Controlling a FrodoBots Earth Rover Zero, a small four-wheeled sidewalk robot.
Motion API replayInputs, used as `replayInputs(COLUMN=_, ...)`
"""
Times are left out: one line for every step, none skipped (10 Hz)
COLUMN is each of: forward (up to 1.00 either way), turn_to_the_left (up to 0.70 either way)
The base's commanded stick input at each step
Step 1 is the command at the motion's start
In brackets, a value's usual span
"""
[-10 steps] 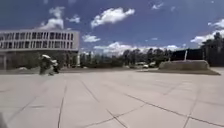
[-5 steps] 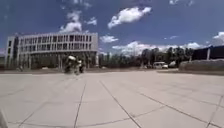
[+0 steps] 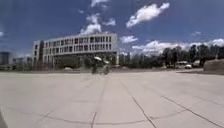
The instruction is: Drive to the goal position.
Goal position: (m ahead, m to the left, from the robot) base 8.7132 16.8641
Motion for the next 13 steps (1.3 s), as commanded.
replayInputs(forward=0.00, turn_to_the_left=0.70)
replayInputs(forward=0.00, turn_to_the_left=0.70)
replayInputs(forward=0.00, turn_to_the_left=0.70)
replayInputs(forward=0.00, turn_to_the_left=0.70)
replayInputs(forward=0.00, turn_to_the_left=0.70)
replayInputs(forward=0.00, turn_to_the_left=0.70)
replayInputs(forward=0.00, turn_to_the_left=0.70)
replayInputs(forward=0.00, turn_to_the_left=0.70)
replayInputs(forward=0.00, turn_to_the_left=0.70)
replayInputs(forward=0.00, turn_to_the_left=0.70)
replayInputs(forward=0.00, turn_to_the_left=0.70)
replayInputs(forward=0.00, turn_to_the_left=0.70)
replayInputs(forward=0.00, turn_to_the_left=0.70)
